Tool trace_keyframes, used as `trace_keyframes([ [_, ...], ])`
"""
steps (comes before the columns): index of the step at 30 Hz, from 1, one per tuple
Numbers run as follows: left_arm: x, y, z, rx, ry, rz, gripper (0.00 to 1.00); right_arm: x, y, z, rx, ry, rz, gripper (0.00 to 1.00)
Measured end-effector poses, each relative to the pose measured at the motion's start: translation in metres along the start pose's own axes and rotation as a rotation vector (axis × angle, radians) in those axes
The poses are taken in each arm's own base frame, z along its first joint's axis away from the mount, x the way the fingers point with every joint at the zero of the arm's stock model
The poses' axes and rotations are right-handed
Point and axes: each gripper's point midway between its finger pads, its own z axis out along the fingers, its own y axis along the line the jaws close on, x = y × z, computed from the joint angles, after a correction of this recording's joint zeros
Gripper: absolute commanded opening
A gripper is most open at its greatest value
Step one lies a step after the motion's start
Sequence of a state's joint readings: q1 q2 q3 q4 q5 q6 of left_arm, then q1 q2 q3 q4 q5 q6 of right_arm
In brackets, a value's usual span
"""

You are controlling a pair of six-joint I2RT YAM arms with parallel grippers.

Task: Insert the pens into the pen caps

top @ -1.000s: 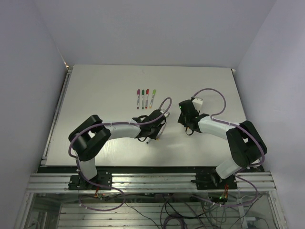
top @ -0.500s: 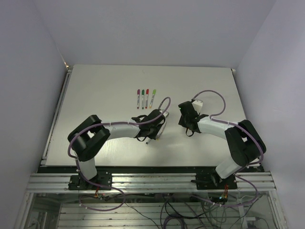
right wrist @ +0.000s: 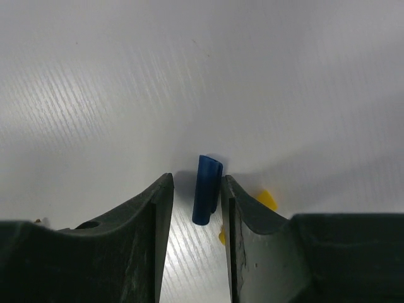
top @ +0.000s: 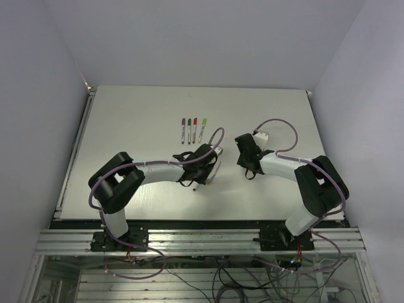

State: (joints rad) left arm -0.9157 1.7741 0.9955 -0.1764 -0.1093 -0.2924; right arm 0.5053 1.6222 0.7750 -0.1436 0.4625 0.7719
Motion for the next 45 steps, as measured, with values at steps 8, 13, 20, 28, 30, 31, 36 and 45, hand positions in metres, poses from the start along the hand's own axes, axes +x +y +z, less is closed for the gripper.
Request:
trace_keyframes([
  [8, 0.000, 0.000, 0.000, 0.010, 0.003, -0.005, 0.07, -0.005, 0.001, 0.006, 0.025, -0.017, 0.008, 0.25],
  [13, 0.000, 0.000, 0.000, 0.014, 0.004, -0.007, 0.07, -0.005, -0.001, 0.007, 0.040, -0.021, 0.017, 0.19],
  [20, 0.000, -0.001, -0.001, 0.019, 0.006, -0.011, 0.07, -0.001, -0.001, 0.006, 0.043, -0.021, 0.028, 0.00],
  [28, 0.001, -0.001, -0.002, 0.021, 0.008, -0.011, 0.07, 0.005, 0.003, 0.000, -0.006, -0.026, 0.050, 0.00],
  [30, 0.003, 0.000, -0.004, 0.021, 0.010, -0.010, 0.07, 0.007, 0.006, -0.003, -0.035, -0.022, 0.053, 0.00],
  [31, 0.005, 0.001, -0.007, 0.019, 0.015, -0.010, 0.07, 0.009, 0.007, -0.006, -0.053, -0.017, 0.051, 0.00],
  [36, 0.005, 0.003, -0.022, 0.018, 0.003, -0.012, 0.07, 0.014, 0.013, -0.021, -0.146, 0.008, 0.026, 0.00],
  [45, -0.027, 0.001, -0.052, 0.041, -0.140, -0.026, 0.07, -0.033, 0.045, -0.064, -0.363, -0.140, 0.063, 0.00],
])
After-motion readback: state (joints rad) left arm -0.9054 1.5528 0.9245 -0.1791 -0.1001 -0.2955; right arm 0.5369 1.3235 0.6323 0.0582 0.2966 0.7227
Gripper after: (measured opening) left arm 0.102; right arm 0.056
